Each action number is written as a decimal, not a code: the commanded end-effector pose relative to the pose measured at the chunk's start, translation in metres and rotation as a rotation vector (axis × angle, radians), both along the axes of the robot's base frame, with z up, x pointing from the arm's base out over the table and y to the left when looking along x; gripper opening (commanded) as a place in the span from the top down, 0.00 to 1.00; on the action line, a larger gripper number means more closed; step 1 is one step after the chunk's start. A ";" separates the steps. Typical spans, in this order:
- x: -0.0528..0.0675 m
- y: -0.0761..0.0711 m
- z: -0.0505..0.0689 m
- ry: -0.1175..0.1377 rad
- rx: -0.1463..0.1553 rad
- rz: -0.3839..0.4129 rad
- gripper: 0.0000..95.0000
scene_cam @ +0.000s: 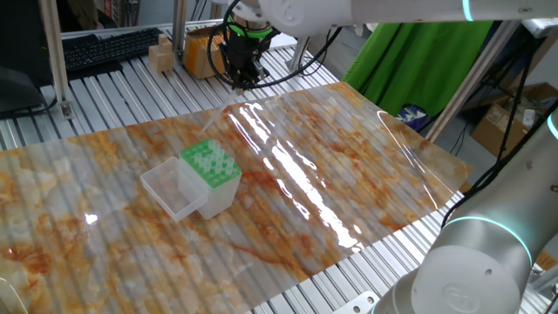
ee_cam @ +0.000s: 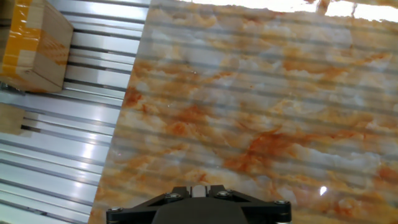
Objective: Insert a large pipette tip into the holder for large pipette tips
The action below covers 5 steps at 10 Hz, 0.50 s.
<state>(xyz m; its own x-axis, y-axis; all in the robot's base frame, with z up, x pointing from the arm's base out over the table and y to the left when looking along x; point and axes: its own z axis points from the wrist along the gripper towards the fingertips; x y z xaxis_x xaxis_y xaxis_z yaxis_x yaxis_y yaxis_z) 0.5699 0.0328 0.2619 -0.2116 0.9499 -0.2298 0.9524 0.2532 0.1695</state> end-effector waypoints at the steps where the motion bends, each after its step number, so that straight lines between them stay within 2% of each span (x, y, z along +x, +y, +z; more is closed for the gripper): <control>1: 0.000 0.000 -0.001 -0.001 -0.007 0.002 1.00; 5: -0.001 0.002 -0.003 -0.013 -0.024 0.005 1.00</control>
